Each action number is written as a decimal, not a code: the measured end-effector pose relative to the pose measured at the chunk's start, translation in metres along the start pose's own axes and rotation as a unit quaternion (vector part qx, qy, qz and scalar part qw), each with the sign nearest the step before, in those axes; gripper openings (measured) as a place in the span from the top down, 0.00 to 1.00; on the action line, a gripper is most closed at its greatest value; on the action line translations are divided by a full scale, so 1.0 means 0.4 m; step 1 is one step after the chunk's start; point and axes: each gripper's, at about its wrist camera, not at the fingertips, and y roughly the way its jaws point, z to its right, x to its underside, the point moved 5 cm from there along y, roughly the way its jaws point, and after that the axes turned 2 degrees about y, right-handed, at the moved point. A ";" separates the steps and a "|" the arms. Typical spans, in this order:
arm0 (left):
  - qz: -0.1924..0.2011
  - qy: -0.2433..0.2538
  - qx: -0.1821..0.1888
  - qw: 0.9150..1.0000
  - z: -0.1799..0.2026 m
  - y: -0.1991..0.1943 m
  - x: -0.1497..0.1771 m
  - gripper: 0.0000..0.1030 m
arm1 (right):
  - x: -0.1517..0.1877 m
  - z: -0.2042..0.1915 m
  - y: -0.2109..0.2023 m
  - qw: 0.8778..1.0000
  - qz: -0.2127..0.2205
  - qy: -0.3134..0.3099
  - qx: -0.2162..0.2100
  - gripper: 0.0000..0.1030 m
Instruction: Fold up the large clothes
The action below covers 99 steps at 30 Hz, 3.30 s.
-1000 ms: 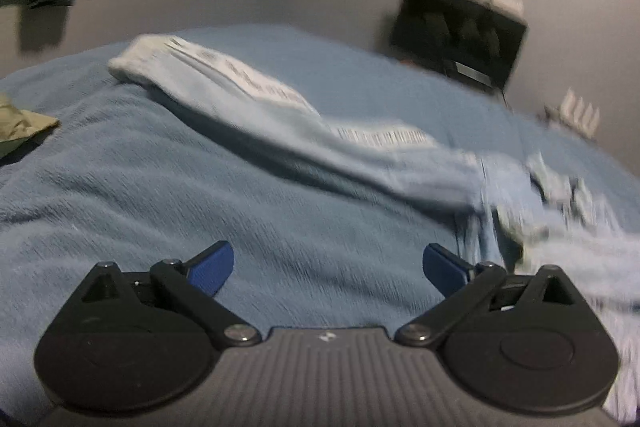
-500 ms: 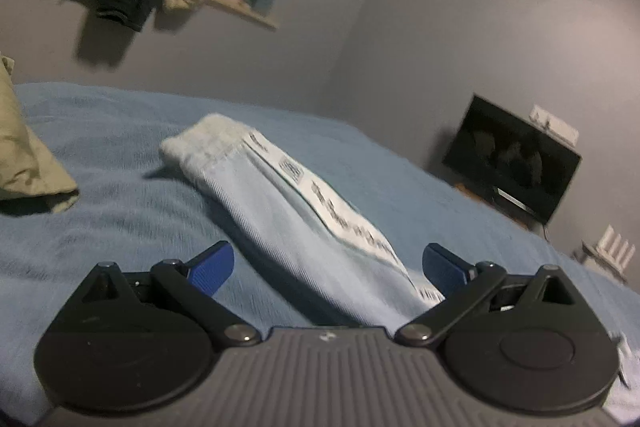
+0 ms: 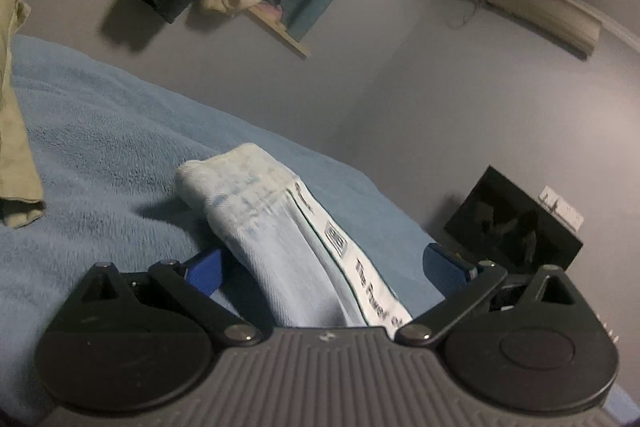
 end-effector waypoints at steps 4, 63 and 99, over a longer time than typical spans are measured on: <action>0.002 -0.011 -0.031 0.999 -0.018 0.019 -0.005 0.02 | -0.037 0.001 0.019 1.000 0.020 -0.016 -0.003 0.01; -0.263 0.309 0.208 0.890 0.525 -0.368 0.437 0.01 | 0.039 0.149 0.081 0.974 -0.090 0.209 -0.003 0.01; -0.284 0.366 0.203 0.863 0.436 -0.289 0.584 0.00 | -0.022 0.250 0.252 0.974 -0.058 0.218 -0.012 0.90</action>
